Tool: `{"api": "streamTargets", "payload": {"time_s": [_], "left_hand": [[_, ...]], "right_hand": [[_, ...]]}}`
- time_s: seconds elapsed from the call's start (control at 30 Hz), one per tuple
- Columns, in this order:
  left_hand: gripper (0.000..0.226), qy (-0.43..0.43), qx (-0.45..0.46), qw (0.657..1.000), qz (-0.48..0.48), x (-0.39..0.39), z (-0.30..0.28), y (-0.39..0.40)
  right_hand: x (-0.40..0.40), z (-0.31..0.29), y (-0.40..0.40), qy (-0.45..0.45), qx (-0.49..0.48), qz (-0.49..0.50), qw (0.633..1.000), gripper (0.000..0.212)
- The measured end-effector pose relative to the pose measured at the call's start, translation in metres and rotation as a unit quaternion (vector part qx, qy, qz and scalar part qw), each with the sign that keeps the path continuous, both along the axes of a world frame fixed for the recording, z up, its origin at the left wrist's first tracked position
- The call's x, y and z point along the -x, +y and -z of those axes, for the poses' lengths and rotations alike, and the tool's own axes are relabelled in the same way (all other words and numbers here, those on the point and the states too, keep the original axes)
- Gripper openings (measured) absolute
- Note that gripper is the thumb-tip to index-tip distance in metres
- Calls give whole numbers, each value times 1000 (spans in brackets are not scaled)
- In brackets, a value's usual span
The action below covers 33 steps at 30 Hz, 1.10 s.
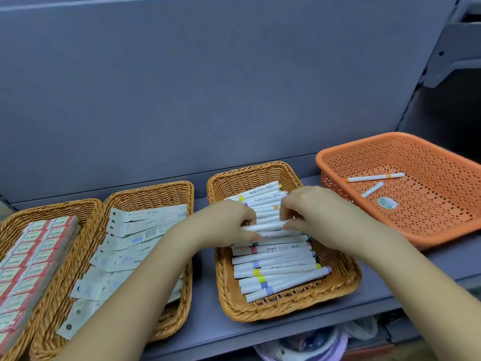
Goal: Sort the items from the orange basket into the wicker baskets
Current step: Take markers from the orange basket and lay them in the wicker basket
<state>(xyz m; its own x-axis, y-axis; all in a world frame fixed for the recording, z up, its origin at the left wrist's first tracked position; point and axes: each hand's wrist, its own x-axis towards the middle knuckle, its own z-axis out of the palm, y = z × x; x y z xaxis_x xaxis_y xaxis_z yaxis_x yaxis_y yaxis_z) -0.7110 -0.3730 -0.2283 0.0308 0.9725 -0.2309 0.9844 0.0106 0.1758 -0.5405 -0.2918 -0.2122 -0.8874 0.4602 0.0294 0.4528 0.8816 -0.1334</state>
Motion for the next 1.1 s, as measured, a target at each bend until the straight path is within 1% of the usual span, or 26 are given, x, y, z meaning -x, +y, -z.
{"api": "streamTargets", "payload": {"time_s": [0.07,0.13,0.2,0.27,0.4,0.5,0.63,0.73,0.8,0.9,1.1], "left_hand": [[29,-21,15,1000,-1,5,-1,-6],[30,-52,32,998,-7,10,-1,-12],[28,-79,31,996,-16,14,-2,-17],[22,-69,5,997,-20,17,-4,-19],[23,-26,-25,999,-30,19,-8,-15],[24,2,-31,999,-19,14,-10,-6],[22,38,-40,998,3,-1,-11,14],[27,64,-72,995,12,-16,-12,33],[27,71,-102,992,14,-28,-13,46],[29,71,-140,988,13,-52,-16,69],[33,69,-192,979,7,-108,-20,129]], "right_hand": [[-11,6,1,-4,21,9,1000,8],[-18,11,-1,-28,33,20,999,6],[-20,18,-3,-56,47,32,997,5],[-19,25,-6,-96,52,42,993,7],[-17,34,-9,-150,55,46,986,11],[-20,28,-8,-122,64,46,989,15],[-27,4,8,-31,-5,56,998,22],[-37,-10,28,9,-51,86,995,23],[-46,-14,44,14,-72,103,992,23],[-64,-15,69,-5,-86,128,988,26],[-103,-2,128,-67,-59,170,981,26]]}}
